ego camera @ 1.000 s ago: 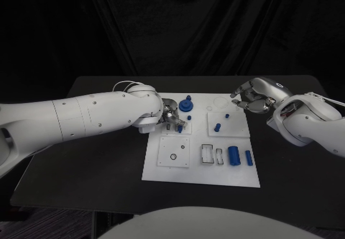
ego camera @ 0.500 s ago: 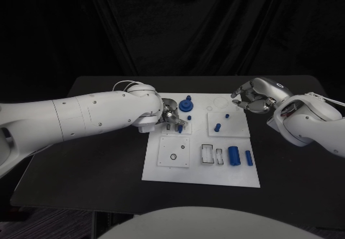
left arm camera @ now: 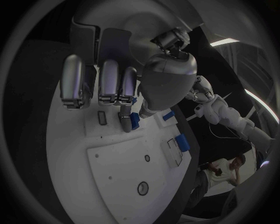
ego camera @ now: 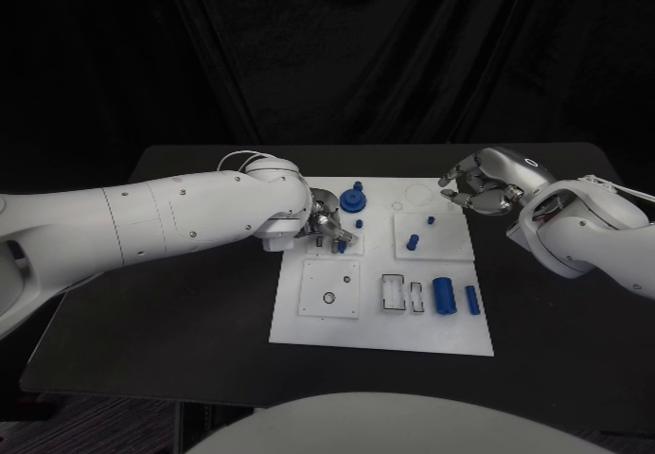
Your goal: Assemble the parts on the task board
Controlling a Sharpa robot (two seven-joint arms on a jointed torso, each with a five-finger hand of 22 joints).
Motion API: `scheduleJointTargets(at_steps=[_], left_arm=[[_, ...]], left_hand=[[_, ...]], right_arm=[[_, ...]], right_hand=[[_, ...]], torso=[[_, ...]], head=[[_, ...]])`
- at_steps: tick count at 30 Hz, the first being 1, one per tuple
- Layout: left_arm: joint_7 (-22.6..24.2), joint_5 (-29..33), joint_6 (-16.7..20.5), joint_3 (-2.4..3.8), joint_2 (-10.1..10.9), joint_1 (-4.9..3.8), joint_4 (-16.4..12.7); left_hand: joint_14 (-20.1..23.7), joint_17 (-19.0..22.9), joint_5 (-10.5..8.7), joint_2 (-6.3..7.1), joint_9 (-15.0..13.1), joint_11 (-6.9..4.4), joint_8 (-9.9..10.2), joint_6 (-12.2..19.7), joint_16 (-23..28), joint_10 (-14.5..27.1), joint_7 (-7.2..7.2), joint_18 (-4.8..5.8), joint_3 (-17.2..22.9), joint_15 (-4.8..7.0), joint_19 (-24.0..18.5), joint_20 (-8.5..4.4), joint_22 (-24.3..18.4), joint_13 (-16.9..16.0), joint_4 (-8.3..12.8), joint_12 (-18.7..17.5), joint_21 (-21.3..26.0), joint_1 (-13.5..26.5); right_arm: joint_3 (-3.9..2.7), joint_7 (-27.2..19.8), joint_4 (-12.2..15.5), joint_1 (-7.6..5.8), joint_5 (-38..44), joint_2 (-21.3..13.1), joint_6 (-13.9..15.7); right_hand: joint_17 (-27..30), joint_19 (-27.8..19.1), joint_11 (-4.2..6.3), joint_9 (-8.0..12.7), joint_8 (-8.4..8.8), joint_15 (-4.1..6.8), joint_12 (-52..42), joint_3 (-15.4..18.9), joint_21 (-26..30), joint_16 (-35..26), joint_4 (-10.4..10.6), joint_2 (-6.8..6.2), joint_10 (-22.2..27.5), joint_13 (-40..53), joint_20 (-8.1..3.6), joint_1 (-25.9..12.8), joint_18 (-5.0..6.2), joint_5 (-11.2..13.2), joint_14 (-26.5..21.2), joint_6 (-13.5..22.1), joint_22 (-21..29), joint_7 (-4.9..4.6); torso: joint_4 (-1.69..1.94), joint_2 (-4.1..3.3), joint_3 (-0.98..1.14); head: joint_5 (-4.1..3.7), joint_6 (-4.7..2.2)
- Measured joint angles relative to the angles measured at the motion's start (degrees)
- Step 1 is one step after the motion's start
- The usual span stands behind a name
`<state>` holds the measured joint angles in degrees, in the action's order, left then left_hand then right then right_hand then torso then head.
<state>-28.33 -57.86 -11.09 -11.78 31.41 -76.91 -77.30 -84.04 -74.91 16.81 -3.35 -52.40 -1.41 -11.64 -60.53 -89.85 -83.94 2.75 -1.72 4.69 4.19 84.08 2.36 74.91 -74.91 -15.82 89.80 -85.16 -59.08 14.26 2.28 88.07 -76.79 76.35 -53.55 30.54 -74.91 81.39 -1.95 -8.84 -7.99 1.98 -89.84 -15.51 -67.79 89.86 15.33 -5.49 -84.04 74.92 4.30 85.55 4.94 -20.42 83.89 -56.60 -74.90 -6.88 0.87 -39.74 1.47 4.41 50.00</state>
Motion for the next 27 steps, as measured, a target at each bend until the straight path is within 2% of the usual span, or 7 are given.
scheduleJointTargets(at_steps=[2, 6, 8, 13, 16, 20, 27], left_arm=[[0.04, 0.0, -0.17, 0.01, -0.01, -0.04, 0.01], [0.11, 0.0, -0.33, 0.02, -0.03, -0.04, 0.02], [0.13, 0.0, -0.35, 0.02, -0.03, -0.04, 0.03], [0.21, 0.0, -0.34, 0.02, -0.06, -0.04, 0.04], [0.27, 0.01, -0.33, 0.02, -0.07, -0.04, 0.07], [0.54, 0.07, -0.27, 0.01, -0.05, -0.04, -0.06], [1.48, 0.11, 0.97, -0.09, 0.95, -0.01, -1.41]], left_hand=[[0.0, 0.0, 0.0, 0.14, -0.03, 0.0, 0.0, -0.19, 0.0, 0.0, -0.18, 0.0, -0.04, 0.0, 0.0, 0.0, 0.0, 0.0, 0.04, 0.0, 0.0, -0.14], [0.0, 0.0, 2.5, 0.69, -0.42, 0.0, 0.0, -0.2, 0.0, 0.0, -0.19, 0.0, 0.01, 0.0, 0.0, 0.0, 0.0, 0.0, 0.51, 0.0, 0.22, -0.72], [0.0, 0.0, 3.72, 0.47, -0.59, 0.0, 0.0, -0.2, 0.0, 0.0, -0.19, 0.0, 0.33, 0.0, 0.0, 0.0, 0.0, 0.0, 0.83, 0.0, 0.22, -1.25], [0.0, 0.0, 9.13, 0.67, -1.24, 0.0, -0.21, -0.15, 0.0, 0.0, -0.25, 0.0, 1.67, 0.0, 0.0, 0.0, 0.0, 0.0, 2.17, 0.0, 0.45, -2.9], [0.0, 0.0, 12.78, 1.31, -1.85, 0.0, -0.33, 0.23, 0.0, 0.0, -0.62, 0.01, 3.13, 0.0, 0.0, 0.0, 0.0, 0.0, 3.06, 0.0, 0.46, -3.59], [0.0, 0.0, 16.5, 2.21, -2.58, 0.0, -0.47, 0.35, 0.0, 0.0, -0.73, 0.01, 6.06, 0.0, 0.0, 0.0, 0.0, 0.0, 4.27, 0.0, 0.67, -4.5], [0.0, 0.0, 18.25, 3.68, -4.29, -0.36, -1.53, 0.77, 0.0, -0.07, -0.69, 0.01, 11.29, 0.0, -0.06, -0.06, 0.0, 0.0, 6.57, 0.0, 0.89, -5.62]], right_arm=[[0.0, 0.06, -0.07, 0.0, 0.0, 0.06, -0.08], [0.0, 0.14, -0.08, 0.04, -0.01, 0.07, -0.22], [0.0, 0.19, -0.1, 0.05, -0.01, 0.07, -0.28], [0.0, 0.29, -0.11, 0.06, -0.01, 0.07, -0.44], [0.0, 0.36, -0.11, 0.08, -0.01, 0.05, -0.57], [0.0, 0.46, -0.12, 0.08, -0.01, 0.05, -0.73], [0.0, 0.61, -0.12, 0.1, -0.02, 0.0, -1.02]], right_hand=[[0.0, 0.0, 0.0, 0.0, 0.0, 0.0, 0.0, 0.0, 0.0, 0.0, 0.0, 0.0, 0.0, 0.0, 0.0, 0.0, 0.0, 0.0, 0.0, 0.0, 0.0, 0.0], [0.0, 0.0, 0.0, 0.0, 0.0, 0.0, 0.0, 0.0, 0.0, 0.0, 0.0, 0.0, 0.0, 0.0, 0.0, 0.0, 0.0, 0.0, 0.0, 0.0, 0.0, 0.0], [0.0, 0.0, 0.0, 0.0, 0.0, 0.0, 0.0, 0.0, 0.0, 0.0, 0.0, 0.0, 0.0, -0.01, 0.0, 0.0, 0.0, 0.0, 0.0, 0.0, 0.0, 0.0], [0.0, 0.0, 0.0, 0.0, 0.0, 0.0, 0.0, 0.0, 0.24, 0.0, 0.0, 0.0, 0.0, -0.01, 0.0, 0.0, 0.0, -0.35, 0.0, -0.21, 0.0, -0.21], [0.0, 0.0, 0.0, 0.0, 0.0, 0.0, 0.0, -0.11, 0.24, 0.0, -0.11, 0.0, 0.0, -0.01, 0.0, 0.0, 0.0, -0.35, 0.0, -0.42, 0.0, 0.0], [0.0, 0.0, 0.0, 0.0, 0.0, 0.0, 0.0, -0.16, 0.58, 0.0, -0.16, 0.0, 0.0, -0.01, 0.0, 0.0, 0.0, -0.57, 0.0, -0.77, 0.0, 0.07], [0.0, 0.0, 0.0, -0.09, 0.0, 0.0, 0.0, -0.32, 0.8, 0.0, -0.33, -0.01, 0.0, -0.01, 0.0, 0.01, 0.0, -0.57, 0.0, -1.46, 0.0, 0.19]], torso=[[0.01, -0.03, -0.01], [0.07, -0.04, -0.02], [0.1, -0.04, -0.05], [0.13, -0.05, -0.09], [0.12, -0.04, -0.1], [0.13, -0.04, -0.13], [0.17, -0.02, -0.15]], head=[[0.0, 0.0], [-0.12, 0.0], [-0.2, 0.0], [-0.35, 0.0], [-0.35, 0.0], [-0.33, 0.0], [-0.33, 0.0]])
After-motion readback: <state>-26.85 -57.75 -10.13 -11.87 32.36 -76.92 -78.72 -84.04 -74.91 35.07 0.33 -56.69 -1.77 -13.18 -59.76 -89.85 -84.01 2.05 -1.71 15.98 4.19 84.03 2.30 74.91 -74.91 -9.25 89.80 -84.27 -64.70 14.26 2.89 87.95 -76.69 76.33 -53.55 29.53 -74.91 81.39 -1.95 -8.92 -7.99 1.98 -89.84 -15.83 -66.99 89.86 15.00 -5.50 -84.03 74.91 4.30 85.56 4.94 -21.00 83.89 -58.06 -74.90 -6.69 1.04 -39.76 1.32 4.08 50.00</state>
